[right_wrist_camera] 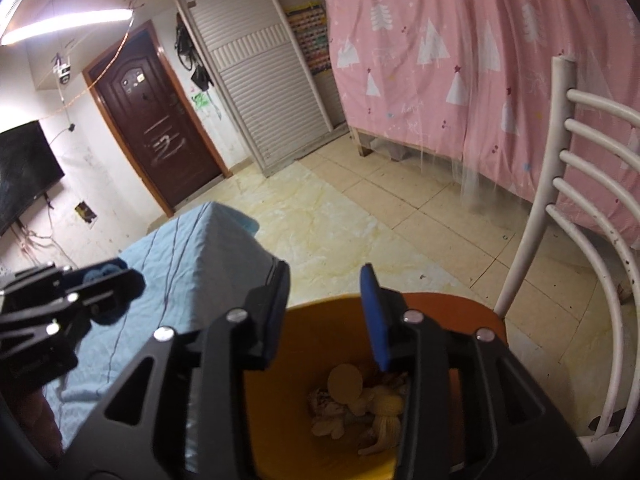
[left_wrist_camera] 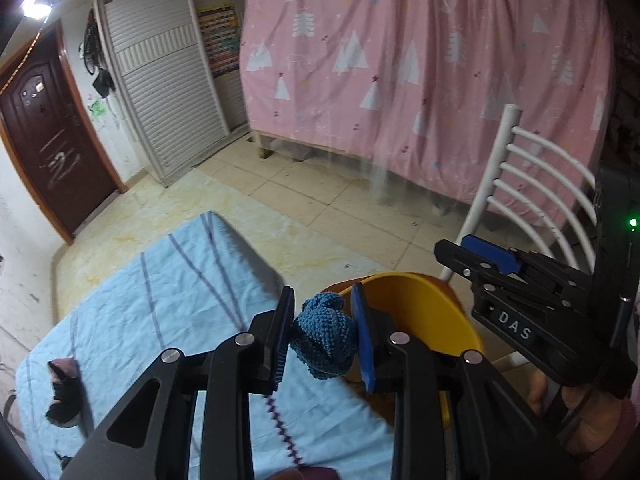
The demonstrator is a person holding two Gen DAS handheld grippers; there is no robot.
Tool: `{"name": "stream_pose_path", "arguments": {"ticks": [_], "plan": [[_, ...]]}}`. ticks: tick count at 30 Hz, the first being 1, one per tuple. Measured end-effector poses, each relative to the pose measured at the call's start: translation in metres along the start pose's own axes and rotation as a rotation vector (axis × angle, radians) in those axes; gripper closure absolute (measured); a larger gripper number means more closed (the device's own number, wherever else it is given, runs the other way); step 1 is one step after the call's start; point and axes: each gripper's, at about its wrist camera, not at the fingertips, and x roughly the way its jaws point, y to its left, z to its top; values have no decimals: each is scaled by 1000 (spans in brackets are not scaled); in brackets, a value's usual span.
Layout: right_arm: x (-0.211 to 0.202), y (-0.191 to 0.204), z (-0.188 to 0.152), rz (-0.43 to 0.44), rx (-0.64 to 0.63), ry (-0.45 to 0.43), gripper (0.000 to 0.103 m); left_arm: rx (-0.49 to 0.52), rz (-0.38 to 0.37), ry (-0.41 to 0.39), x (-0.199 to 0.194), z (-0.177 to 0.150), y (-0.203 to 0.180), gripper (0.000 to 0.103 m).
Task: Collect trash
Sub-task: 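Carry the ball and cable to the yellow bin and open both tools, then move both open tools back over the remaining items on the bed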
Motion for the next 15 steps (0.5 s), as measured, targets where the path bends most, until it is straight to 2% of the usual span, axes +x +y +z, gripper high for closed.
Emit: {"name": "stream_pose_path", "arguments": {"ticks": [2, 6, 11, 15], "plan": [[-3, -3, 1, -9, 9, -13, 59, -11, -33, -7, 1, 1, -3, 83], [-7, -4, 2, -23, 16, -31, 57, -43, -93, -16, 4, 4, -3, 81], [-10, 0, 3, -19, 15, -43, 56, -78, -127, -5, 5, 2, 4, 57], [-10, 4, 3, -15, 13, -49, 52, -99, -115, -5, 3, 1, 13, 54]]}}
